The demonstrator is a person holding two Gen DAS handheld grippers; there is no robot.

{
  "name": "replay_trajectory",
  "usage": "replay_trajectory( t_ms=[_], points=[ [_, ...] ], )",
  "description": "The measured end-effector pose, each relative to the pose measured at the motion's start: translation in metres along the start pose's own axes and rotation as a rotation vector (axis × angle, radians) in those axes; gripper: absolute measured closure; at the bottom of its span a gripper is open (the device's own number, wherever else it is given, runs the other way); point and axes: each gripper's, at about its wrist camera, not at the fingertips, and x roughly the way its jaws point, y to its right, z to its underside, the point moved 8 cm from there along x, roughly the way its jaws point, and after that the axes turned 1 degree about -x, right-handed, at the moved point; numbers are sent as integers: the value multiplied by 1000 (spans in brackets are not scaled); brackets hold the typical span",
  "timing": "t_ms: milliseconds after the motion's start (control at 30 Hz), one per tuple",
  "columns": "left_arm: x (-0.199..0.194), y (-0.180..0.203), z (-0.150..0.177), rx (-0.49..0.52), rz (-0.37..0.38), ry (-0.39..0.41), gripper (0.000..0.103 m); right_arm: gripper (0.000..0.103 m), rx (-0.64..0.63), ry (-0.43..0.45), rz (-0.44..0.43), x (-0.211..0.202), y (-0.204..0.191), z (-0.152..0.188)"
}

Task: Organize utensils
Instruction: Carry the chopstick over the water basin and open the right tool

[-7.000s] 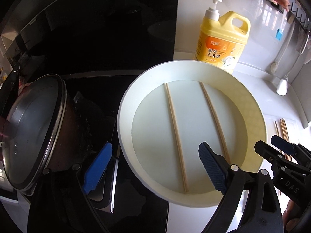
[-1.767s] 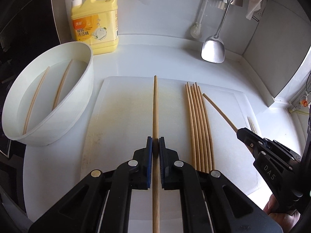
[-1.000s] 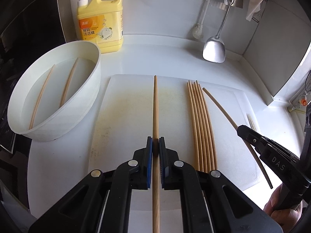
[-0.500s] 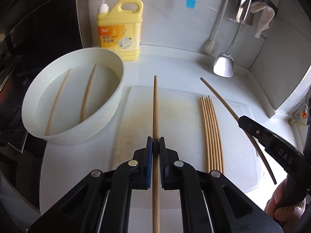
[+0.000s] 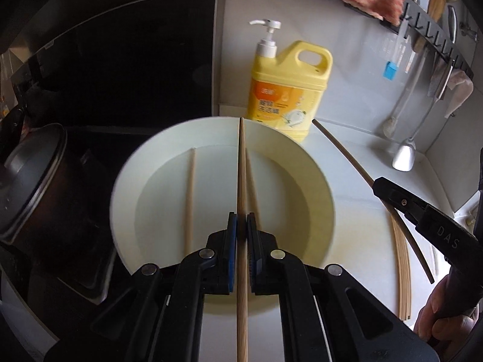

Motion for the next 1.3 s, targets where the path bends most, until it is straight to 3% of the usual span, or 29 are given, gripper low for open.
replay_trajectory(
  t_ms=[133,433,1100,1133,1200,1267,1300],
  points=[
    [24,-37,-13,16,2,-25,96,97,-3,-26,2,42,-30,-6],
    [71,-66,-6,21,21,-117,96,97,-6,-147,14,114,-61,8],
    [113,-66,-8,5,14,-188,95,96,18,-306,84,153,-50,30],
    [113,-66,-8,4,14,-189,94,95,14,-303,91,152,-49,30],
    [110,-67,-7,7,4,-189,85,77,7,-294,107,149,-49,31],
    [103,-71,-8,3,-9,-176,58,74,1,-274,116,145,-47,26],
    [99,-73,-9,-1,-15,-162,51,74,-4,-269,118,142,-47,25]
  ],
)
